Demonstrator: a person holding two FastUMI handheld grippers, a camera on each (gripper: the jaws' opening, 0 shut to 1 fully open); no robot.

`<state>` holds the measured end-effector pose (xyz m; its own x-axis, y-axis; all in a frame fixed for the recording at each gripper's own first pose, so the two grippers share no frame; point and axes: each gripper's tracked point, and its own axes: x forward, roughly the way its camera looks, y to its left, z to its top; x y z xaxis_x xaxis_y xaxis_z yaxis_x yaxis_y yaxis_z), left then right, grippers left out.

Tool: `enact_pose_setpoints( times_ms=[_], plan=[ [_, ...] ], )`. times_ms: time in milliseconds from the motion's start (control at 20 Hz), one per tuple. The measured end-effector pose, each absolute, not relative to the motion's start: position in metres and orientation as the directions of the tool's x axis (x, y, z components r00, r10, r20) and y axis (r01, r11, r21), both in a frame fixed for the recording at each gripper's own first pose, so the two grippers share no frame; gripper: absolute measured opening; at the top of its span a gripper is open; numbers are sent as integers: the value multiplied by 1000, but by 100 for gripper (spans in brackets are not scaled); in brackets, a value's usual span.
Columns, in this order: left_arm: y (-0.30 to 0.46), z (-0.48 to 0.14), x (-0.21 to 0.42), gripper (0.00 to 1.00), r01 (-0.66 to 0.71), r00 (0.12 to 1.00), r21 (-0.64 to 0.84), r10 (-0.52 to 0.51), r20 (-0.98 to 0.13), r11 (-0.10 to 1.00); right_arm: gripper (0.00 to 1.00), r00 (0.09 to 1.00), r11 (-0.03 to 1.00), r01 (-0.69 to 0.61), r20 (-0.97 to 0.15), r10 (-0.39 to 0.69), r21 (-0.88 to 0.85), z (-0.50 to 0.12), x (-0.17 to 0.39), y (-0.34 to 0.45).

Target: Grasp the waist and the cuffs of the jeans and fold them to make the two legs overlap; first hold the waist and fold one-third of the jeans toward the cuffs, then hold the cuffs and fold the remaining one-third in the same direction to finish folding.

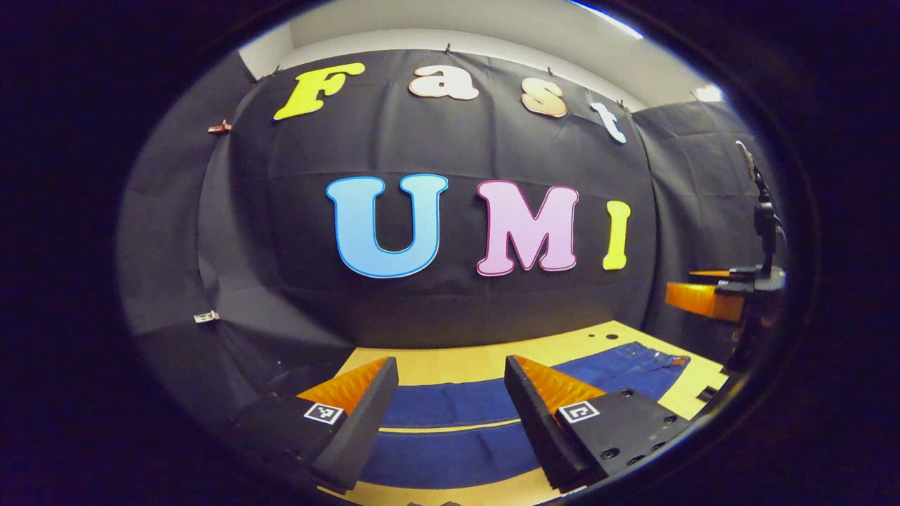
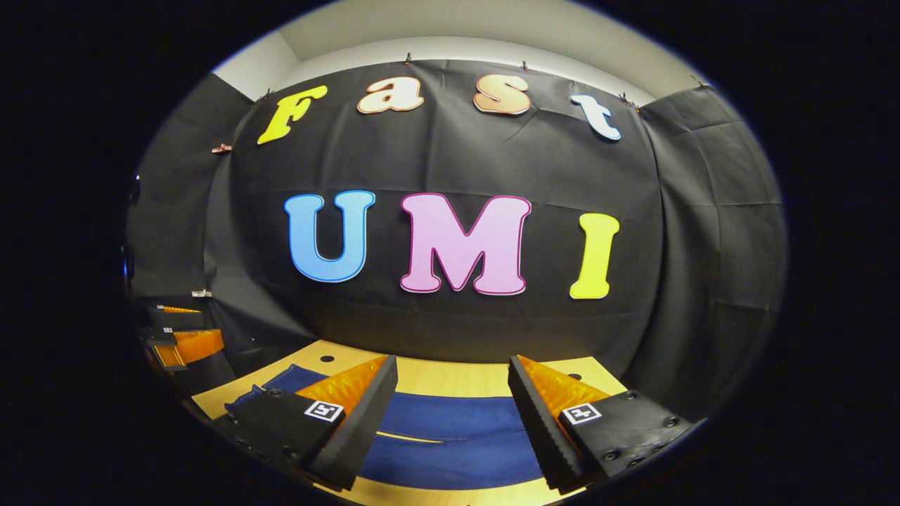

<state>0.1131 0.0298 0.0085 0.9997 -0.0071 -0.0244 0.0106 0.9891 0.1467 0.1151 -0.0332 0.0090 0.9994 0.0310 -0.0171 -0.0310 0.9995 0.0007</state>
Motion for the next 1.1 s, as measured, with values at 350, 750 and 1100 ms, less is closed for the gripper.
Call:
enact_pose_setpoints(
  times_ms=[350,750,1100],
  plan=[
    [108,-100,114,98,333,916,532,-133,-378,779,96,997,1000,-23,-76,22,-13,-15,115,-37],
    [206,-260,83,99,696,662,619,9,-749,363,96,989,999,28,-141,-33,-39,-41,101,-63],
    [221,-314,103,98,752,614,609,67,-786,252,96,979,993,88,-176,-100,-75,-51,99,-95]
  ],
)
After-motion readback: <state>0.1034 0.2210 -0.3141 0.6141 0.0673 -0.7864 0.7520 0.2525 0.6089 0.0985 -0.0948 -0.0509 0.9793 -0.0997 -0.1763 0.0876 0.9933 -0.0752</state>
